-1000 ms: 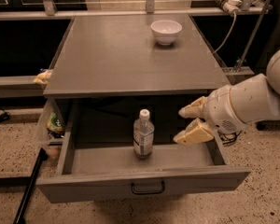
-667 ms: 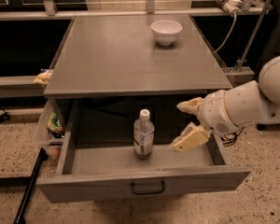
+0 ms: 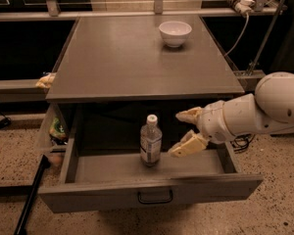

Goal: Pick blue plastic bottle from top drawer and place on counter

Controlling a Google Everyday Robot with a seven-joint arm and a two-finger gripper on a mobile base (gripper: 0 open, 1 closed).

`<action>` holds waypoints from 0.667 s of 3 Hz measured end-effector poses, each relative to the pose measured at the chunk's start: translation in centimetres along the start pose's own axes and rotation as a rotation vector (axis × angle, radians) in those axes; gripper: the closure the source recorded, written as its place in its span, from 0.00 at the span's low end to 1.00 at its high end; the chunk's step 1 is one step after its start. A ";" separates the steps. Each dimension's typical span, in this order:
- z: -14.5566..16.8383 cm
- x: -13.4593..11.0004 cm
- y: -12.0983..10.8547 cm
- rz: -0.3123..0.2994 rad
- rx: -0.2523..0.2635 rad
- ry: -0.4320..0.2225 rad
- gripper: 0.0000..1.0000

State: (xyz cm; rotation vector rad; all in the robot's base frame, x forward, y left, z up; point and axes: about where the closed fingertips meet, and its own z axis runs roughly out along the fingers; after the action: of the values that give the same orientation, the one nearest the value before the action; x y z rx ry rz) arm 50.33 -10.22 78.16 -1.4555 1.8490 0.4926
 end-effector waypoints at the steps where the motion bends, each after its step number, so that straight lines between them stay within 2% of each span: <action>1: 2.2 0.0 -0.6 -0.020 -0.016 -0.032 0.28; 2: 4.4 -0.1 -0.9 -0.038 -0.033 -0.059 0.22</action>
Offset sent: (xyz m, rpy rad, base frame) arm 0.0341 0.0413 -0.0437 0.0747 -0.0316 0.0854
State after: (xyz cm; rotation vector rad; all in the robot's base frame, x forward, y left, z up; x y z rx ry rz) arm 52.51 -7.45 75.43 -1.4800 1.7715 0.5441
